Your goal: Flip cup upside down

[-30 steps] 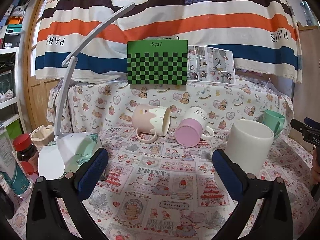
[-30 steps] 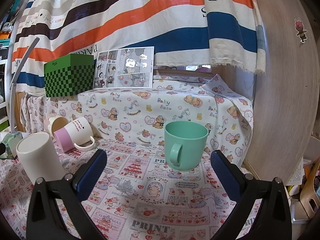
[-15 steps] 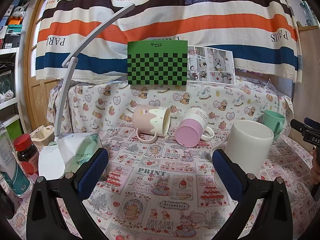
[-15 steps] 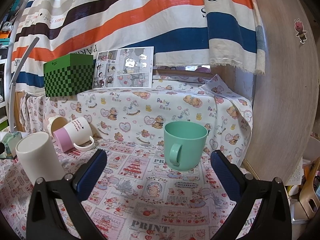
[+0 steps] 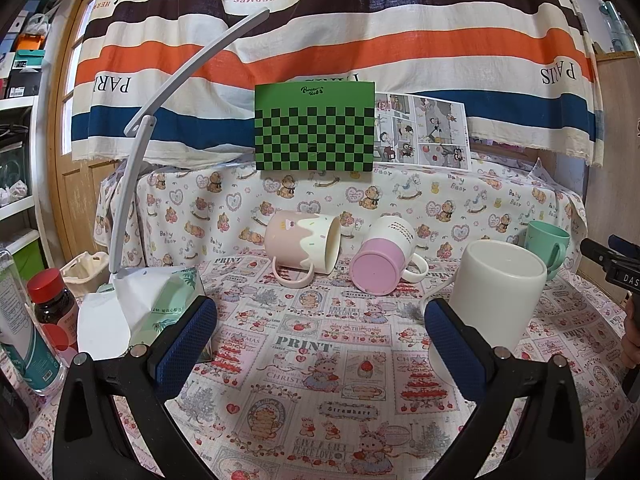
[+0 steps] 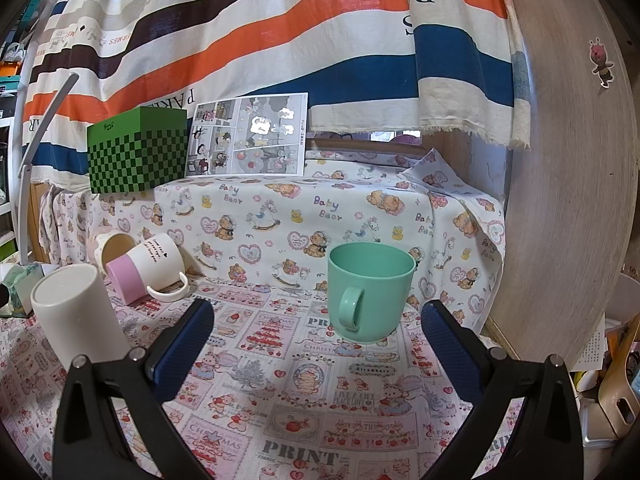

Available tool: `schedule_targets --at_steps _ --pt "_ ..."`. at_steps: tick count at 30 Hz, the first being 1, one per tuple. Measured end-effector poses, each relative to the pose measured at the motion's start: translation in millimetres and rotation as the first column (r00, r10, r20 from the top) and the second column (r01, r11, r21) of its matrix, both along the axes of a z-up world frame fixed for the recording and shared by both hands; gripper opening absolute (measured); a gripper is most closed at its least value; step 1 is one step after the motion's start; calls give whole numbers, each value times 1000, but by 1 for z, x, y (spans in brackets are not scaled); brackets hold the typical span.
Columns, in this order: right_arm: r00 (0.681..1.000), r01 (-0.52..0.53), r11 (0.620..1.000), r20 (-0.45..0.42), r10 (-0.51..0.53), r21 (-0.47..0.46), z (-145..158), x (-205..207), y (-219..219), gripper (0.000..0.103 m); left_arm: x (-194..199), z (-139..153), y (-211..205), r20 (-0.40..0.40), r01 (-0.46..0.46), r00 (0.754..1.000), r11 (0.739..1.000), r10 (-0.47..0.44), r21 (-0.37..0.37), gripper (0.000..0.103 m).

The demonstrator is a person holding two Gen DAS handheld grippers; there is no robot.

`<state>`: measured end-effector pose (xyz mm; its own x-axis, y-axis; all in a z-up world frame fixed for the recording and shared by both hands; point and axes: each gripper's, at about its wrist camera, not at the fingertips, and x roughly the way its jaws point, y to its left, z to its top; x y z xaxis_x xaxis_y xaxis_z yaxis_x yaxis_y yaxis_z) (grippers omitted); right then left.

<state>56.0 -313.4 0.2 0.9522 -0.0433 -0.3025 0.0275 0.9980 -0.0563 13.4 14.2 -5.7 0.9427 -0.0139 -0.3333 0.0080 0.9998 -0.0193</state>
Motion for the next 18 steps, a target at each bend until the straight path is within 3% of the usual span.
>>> schedule_targets --at_steps 18 --pt "1000 -3 1000 0 3 -4 1 0 0 103 -1 3 -1 5 1 1000 1000 -1 3 103"
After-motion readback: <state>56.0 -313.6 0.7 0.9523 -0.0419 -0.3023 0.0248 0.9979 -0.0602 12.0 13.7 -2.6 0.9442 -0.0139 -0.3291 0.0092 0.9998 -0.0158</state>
